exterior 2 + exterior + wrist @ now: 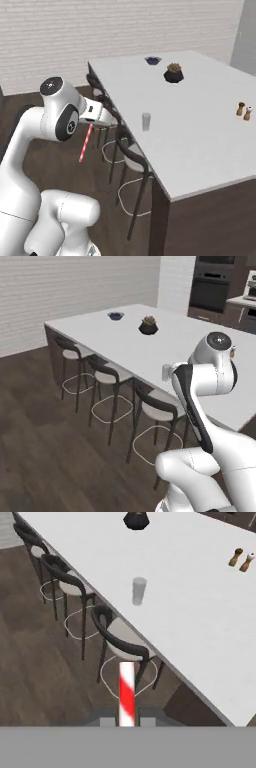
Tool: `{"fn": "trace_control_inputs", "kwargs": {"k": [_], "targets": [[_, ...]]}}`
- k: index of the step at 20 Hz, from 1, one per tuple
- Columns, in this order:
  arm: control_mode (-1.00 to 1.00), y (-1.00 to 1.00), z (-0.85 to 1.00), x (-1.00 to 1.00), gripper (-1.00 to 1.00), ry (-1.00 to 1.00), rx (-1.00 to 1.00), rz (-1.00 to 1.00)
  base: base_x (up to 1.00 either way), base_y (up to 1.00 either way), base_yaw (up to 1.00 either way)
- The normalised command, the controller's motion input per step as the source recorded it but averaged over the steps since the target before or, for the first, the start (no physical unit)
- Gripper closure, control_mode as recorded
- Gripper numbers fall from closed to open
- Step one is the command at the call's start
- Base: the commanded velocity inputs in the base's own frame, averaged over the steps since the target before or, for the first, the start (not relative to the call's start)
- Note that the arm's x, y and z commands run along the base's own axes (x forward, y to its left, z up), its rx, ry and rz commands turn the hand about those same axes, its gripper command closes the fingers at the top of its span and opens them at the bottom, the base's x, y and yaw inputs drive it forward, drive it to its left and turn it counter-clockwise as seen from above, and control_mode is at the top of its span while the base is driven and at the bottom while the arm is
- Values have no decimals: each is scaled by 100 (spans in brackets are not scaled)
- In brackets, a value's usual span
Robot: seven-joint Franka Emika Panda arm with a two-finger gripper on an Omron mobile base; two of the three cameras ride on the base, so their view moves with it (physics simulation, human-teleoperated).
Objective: Take a straw from the drawer in front and place it inside the glass cup on the dining counter.
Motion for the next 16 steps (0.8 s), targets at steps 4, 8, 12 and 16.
{"fn": "trace_control_inputs", "kwargs": {"k": [4,8,12,16], "targets": [[100,0,0,0,100,0,0,0,44,79,-67],[100,0,0,0,100,0,0,0,39,82,-66],[100,0,0,0,100,0,0,0,13,87,-64],[100,0,0,0,100,0,0,0,6,91,-61]]}}
